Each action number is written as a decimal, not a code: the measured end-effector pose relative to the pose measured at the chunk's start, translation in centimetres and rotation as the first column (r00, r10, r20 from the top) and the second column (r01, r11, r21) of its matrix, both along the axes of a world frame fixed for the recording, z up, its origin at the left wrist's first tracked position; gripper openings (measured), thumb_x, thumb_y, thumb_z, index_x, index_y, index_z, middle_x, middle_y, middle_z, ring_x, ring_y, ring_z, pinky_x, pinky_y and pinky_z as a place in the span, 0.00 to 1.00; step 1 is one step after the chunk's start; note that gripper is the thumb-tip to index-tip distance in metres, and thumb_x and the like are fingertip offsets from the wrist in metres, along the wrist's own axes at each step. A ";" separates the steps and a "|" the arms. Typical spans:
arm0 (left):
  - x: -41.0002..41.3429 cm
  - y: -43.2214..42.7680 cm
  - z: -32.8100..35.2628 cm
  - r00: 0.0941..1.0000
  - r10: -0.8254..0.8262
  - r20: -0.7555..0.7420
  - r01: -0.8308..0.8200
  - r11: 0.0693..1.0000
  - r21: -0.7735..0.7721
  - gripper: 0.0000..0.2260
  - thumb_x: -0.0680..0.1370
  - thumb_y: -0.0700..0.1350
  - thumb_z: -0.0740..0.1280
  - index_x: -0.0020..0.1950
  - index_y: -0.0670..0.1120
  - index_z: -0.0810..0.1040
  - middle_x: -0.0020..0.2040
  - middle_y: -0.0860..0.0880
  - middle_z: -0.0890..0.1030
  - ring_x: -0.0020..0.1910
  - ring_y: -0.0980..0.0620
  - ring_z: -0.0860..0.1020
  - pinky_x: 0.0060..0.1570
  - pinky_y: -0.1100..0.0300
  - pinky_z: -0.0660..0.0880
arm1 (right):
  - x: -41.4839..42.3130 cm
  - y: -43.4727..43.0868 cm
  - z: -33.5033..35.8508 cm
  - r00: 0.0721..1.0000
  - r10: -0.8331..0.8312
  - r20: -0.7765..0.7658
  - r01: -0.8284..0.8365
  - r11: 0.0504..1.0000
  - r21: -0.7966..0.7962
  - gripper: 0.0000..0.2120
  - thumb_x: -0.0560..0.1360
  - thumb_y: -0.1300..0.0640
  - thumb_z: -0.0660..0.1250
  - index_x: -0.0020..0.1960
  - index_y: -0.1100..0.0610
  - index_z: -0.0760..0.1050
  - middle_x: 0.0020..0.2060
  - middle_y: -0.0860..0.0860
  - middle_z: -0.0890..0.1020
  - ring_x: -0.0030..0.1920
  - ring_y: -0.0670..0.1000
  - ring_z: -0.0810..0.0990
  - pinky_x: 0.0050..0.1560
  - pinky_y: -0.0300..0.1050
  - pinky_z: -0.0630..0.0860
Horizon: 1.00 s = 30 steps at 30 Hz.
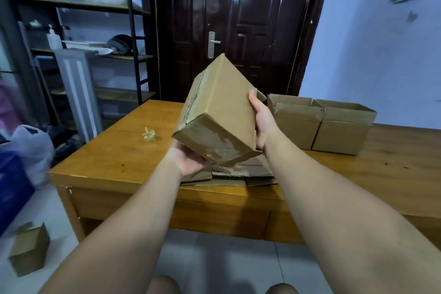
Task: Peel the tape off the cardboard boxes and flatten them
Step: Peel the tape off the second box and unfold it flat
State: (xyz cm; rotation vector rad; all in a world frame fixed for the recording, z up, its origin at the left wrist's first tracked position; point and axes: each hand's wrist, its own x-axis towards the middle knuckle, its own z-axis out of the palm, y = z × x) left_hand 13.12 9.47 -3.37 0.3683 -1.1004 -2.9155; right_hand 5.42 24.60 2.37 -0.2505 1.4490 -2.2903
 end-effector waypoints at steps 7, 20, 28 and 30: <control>-0.6 1.5 -0.1 0.980 -0.185 0.069 0.193 0.973 -0.129 0.21 0.80 0.57 0.57 0.44 0.43 0.82 0.45 0.41 0.84 0.40 0.43 0.83 0.49 0.47 0.75 | -0.5 0.3 -0.4 1.000 -0.011 0.011 0.011 1.000 -0.016 0.23 0.79 0.38 0.56 0.46 0.55 0.80 0.35 0.52 0.82 0.36 0.52 0.81 0.43 0.47 0.76; -2.4 0.6 1.2 0.980 0.106 0.167 -0.049 0.948 -0.316 0.08 0.81 0.41 0.61 0.58 0.44 0.75 0.44 0.43 0.81 0.41 0.44 0.80 0.40 0.46 0.77 | -1.5 3.3 -2.8 0.998 -0.047 -0.032 0.054 0.955 0.290 0.13 0.76 0.44 0.65 0.47 0.54 0.78 0.48 0.54 0.80 0.48 0.56 0.81 0.57 0.56 0.78; -3.0 0.4 -1.3 0.905 0.310 0.292 -0.199 0.914 -0.354 0.10 0.80 0.39 0.63 0.61 0.42 0.76 0.56 0.43 0.81 0.46 0.44 0.81 0.46 0.47 0.79 | -0.7 5.4 -5.0 0.998 0.005 0.057 -0.024 0.941 0.338 0.19 0.76 0.48 0.67 0.64 0.53 0.74 0.57 0.54 0.78 0.51 0.54 0.79 0.46 0.48 0.78; -3.4 0.0 -2.0 0.889 0.346 0.301 -0.223 0.899 -0.377 0.13 0.78 0.38 0.64 0.63 0.43 0.75 0.58 0.43 0.80 0.52 0.43 0.80 0.54 0.45 0.78 | -0.7 4.9 -5.5 1.000 -0.027 0.011 0.021 0.929 0.370 0.15 0.78 0.51 0.65 0.63 0.52 0.76 0.57 0.55 0.79 0.53 0.55 0.78 0.46 0.49 0.75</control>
